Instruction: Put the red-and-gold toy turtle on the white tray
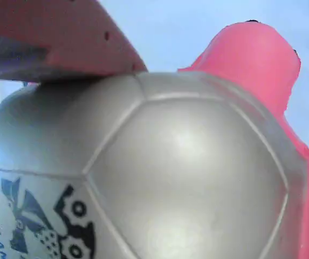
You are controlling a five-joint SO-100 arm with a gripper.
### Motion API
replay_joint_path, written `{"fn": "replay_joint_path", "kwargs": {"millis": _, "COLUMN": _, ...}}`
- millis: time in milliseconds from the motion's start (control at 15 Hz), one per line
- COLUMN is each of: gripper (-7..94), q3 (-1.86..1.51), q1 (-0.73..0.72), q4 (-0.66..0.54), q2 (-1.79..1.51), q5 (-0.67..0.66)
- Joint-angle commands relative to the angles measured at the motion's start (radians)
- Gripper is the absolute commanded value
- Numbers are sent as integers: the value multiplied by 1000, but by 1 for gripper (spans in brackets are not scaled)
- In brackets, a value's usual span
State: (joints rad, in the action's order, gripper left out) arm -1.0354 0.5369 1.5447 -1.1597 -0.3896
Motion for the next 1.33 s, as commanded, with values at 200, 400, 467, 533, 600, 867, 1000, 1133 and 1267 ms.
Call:
{"fn": "replay_joint_path", "kwargs": {"millis": 200, "gripper": 0, "q3": 97, "q1": 43, "q4": 3, "q2": -9, "q5": -5}}
{"fn": "replay_joint_path", "kwargs": {"millis": 400, "gripper": 0, "q3": 97, "q1": 51, "q4": -5, "q2": 25, "q5": -6}}
{"fn": "replay_joint_path", "kwargs": {"millis": 467, "gripper": 0, "q3": 98, "q1": 55, "q4": -5, "q2": 34, "q5": -6}}
{"fn": "replay_joint_path", "kwargs": {"millis": 533, "gripper": 0, "q3": 98, "q1": 58, "q4": -6, "q2": 43, "q5": -6}}
{"fn": "replay_joint_path", "kwargs": {"millis": 600, "gripper": 0, "q3": 98, "q1": 60, "q4": -9, "q2": 52, "q5": -11}}
{"fn": "replay_joint_path", "kwargs": {"millis": 867, "gripper": 0, "q3": 81, "q1": 58, "q4": -11, "q2": 64, "q5": -11}}
{"fn": "replay_joint_path", "kwargs": {"millis": 1000, "gripper": 0, "q3": 77, "q1": 58, "q4": -11, "q2": 64, "q5": -11}}
{"fn": "replay_joint_path", "kwargs": {"millis": 1133, "gripper": 0, "q3": 66, "q1": 60, "q4": -14, "q2": 64, "q5": -11}}
{"fn": "replay_joint_path", "kwargs": {"millis": 1267, "gripper": 0, "q3": 54, "q1": 60, "q4": -25, "q2": 63, "q5": -11}}
